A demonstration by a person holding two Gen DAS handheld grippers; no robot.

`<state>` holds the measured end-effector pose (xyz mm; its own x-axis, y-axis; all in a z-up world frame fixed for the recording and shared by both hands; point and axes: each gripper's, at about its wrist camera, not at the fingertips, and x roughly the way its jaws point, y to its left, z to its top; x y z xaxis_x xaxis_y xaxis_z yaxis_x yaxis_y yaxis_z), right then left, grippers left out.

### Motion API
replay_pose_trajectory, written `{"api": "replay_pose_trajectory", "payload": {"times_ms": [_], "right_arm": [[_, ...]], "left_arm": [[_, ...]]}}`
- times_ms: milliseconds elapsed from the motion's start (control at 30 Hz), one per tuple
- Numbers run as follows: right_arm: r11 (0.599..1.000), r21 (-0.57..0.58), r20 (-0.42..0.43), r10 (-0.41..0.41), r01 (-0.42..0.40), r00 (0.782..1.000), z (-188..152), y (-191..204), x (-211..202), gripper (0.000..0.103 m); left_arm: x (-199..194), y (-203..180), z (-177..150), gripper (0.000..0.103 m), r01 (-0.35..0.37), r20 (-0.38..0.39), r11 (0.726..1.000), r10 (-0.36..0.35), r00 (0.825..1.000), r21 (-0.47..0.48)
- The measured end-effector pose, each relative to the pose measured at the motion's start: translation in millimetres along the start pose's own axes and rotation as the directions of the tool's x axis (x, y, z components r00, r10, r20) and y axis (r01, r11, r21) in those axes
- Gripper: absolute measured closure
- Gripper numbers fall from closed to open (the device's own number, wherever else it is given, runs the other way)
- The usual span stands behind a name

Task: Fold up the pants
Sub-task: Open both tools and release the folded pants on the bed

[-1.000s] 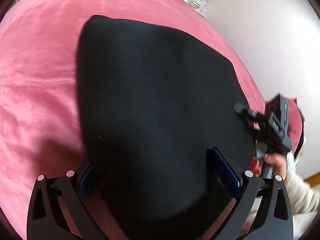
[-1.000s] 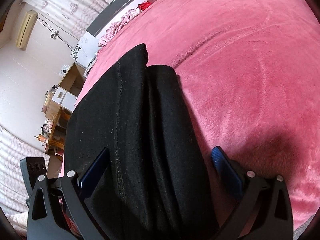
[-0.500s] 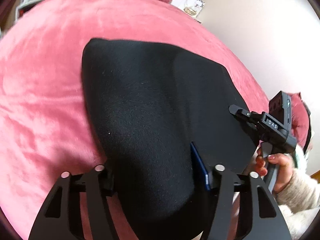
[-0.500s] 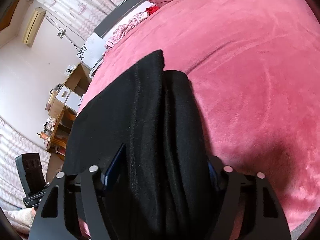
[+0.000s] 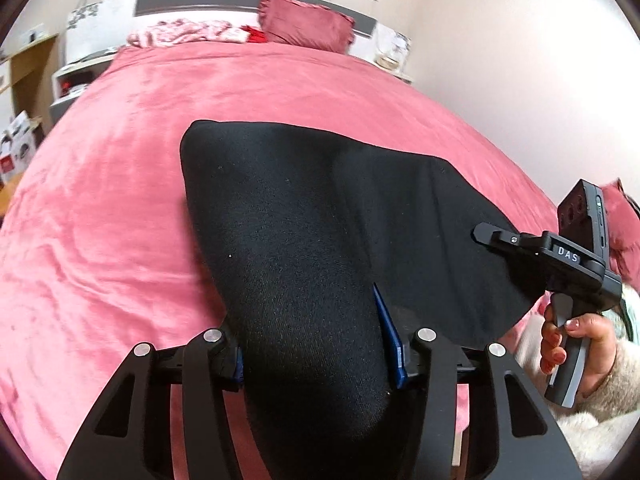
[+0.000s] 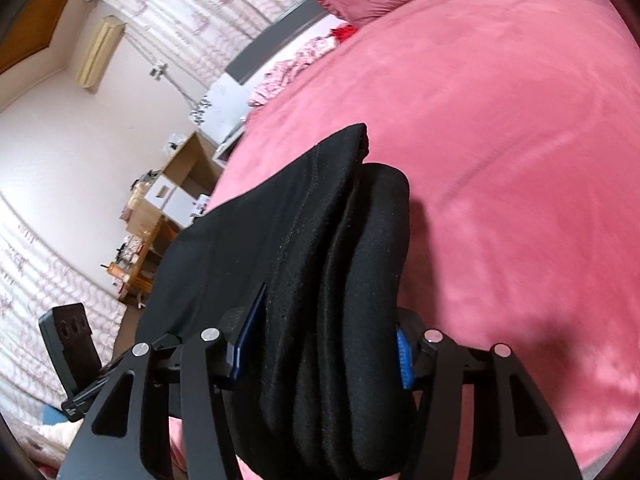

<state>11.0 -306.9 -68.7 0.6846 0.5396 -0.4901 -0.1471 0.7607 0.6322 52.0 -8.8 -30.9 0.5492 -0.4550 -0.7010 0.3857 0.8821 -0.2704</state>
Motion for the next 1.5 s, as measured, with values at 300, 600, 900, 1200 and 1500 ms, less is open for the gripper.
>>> {"api": "replay_pose_trajectory", "payload": {"times_ms": [300, 600, 900, 1200, 1500], "right_arm": [[0.99, -0.129, -0.034, 0.046, -0.05, 0.998, 48.5, 44.9, 62.1, 0.05], [0.986, -0.16, -0.045, 0.043, -0.05, 0.998, 89.5, 53.5, 120.8, 0.05], [0.99, -0.131, -0.059, -0.067, 0.059, 0.996, 79.5, 4.5, 165.5, 0.024], [0.985, -0.148, -0.008, -0.089, 0.087, 0.996, 70.6, 4.3, 161.9, 0.017], [0.977, -0.115, -0.027, -0.184, 0.18, 0.983, 45.8, 16.2, 135.2, 0.002]], "left_arm": [[5.7, 34.6, 37.4, 0.053, -0.078, 0.049, 0.996, 0.081, 0.996, -0.053], [33.5, 72.7, 82.5, 0.053, -0.132, 0.061, 0.99, 0.136, 0.989, -0.058], [82.0, 114.5, 67.6, 0.018, -0.164, 0.004, 0.971, 0.167, 0.986, -0.174], [78.2, 111.5, 50.0, 0.011, -0.192, 0.067, 0.951, 0.214, 0.974, -0.242], [55.3, 94.2, 23.7, 0.004, -0.23, 0.039, 0.92, 0.254, 0.966, -0.318]]}}
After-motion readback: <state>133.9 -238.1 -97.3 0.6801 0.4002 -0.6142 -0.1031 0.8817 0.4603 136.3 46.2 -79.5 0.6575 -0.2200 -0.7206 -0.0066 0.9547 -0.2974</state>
